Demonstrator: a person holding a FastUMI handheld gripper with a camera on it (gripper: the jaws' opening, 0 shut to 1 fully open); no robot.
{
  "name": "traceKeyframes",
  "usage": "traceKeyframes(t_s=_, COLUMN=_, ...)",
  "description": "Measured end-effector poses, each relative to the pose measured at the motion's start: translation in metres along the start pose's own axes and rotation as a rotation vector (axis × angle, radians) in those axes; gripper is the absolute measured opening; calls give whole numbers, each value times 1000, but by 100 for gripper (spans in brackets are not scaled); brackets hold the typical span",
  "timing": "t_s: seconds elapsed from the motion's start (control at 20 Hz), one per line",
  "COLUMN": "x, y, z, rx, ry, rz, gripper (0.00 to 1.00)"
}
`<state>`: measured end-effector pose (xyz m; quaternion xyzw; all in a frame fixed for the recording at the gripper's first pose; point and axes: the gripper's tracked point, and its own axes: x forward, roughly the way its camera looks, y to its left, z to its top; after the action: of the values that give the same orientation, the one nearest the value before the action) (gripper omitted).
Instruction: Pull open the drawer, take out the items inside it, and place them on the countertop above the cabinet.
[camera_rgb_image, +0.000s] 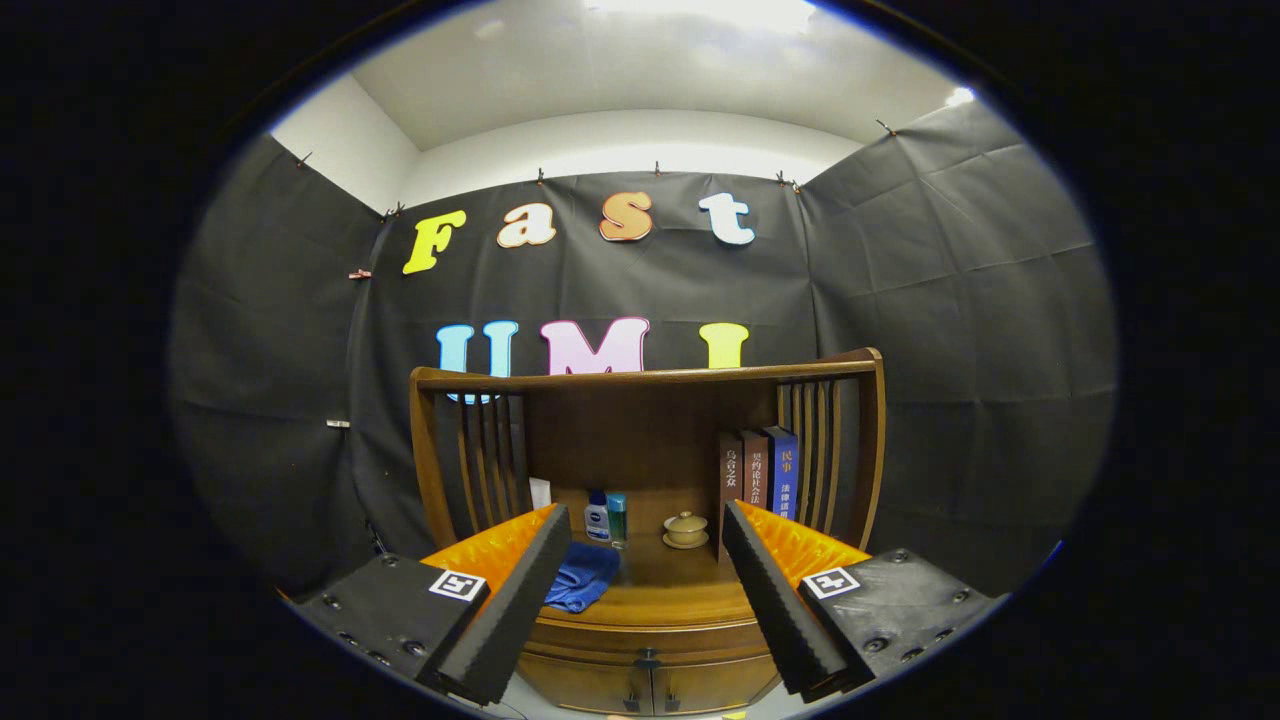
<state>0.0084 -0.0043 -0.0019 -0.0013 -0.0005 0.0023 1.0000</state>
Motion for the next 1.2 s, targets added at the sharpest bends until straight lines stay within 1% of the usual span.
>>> traceKeyframes(t_s=0.2, x=6, y=-1, z=-6, rx=10, ry=3, rz=8, gripper=99)
traceKeyframes(t_s=0.35, x=11, y=-1, z=-24, rx=14, ry=34, rz=11, gripper=99)
traceKeyframes(t_s=0.45, x=15, y=1, z=-33, rx=22, ry=38, rz=21, gripper=99)
traceKeyframes(t_s=0.6, x=22, y=0, z=-49, rx=24, ry=37, rz=12, gripper=99)
traceKeyframes(t_s=0.9, x=36, y=4, z=-102, rx=42, ry=85, rz=16, gripper=99)
traceKeyframes(t_s=1.05, x=41, y=7, z=-140, rx=64, ry=136, rz=16, gripper=98)
traceKeyframes(t_s=1.2, x=48, y=6, z=-182, rx=51, ry=195, rz=10, gripper=98)
